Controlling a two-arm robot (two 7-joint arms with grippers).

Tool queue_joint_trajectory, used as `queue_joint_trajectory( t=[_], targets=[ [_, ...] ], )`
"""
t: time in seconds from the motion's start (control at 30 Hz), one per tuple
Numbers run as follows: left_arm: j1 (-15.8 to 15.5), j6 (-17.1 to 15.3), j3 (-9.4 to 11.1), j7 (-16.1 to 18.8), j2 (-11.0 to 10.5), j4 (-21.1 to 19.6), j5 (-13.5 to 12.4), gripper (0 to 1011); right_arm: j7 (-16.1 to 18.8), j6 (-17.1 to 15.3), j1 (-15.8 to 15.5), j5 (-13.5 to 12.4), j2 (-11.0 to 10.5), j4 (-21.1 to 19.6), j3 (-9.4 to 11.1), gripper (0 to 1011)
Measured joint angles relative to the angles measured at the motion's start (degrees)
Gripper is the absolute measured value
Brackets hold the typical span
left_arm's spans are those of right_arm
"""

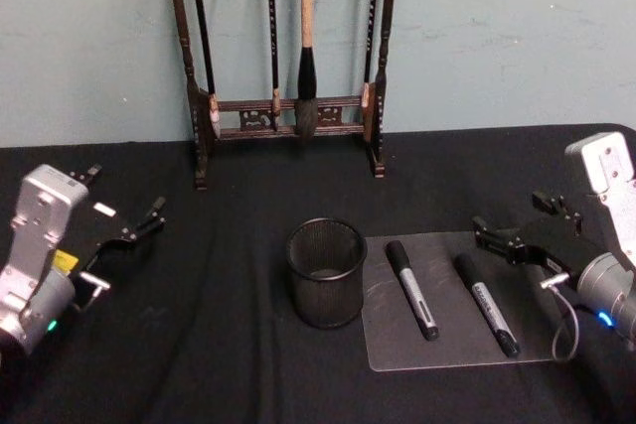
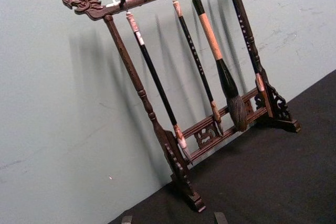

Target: Pick up the water-based marker from the table and place it into the pen holder.

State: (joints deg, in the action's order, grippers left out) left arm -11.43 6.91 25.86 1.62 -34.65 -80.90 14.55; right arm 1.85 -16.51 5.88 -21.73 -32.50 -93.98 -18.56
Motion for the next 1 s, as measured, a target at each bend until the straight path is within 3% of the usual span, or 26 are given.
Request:
queue_joint_trajectory(
  t=[0.03,0.23,0.37,0.67,1.0],
  targets=[
    [0.0,0.0,0.0,0.0,0.0,0.0,0.0,1009,0.6,-2.9,0.0,-0.4,0.0,-0.7,0.2,1003],
    [0.0,0.0,0.0,0.0,0.0,0.0,0.0,1009,1.8,-7.8,0.3,-0.9,0.5,-1.0,0.4,1002],
    [0.0,0.0,0.0,0.0,0.0,0.0,0.0,1009,4.1,-12.0,0.8,-2.1,2.2,0.2,1.1,1003],
    [0.0,0.0,0.0,0.0,0.0,0.0,0.0,1009,5.3,-15.3,1.2,-1.7,4.5,1.7,1.5,1002],
    [0.0,0.0,0.0,0.0,0.0,0.0,0.0,1009,6.8,-16.6,1.9,0.0,5.8,3.5,1.6,1002]
  ],
)
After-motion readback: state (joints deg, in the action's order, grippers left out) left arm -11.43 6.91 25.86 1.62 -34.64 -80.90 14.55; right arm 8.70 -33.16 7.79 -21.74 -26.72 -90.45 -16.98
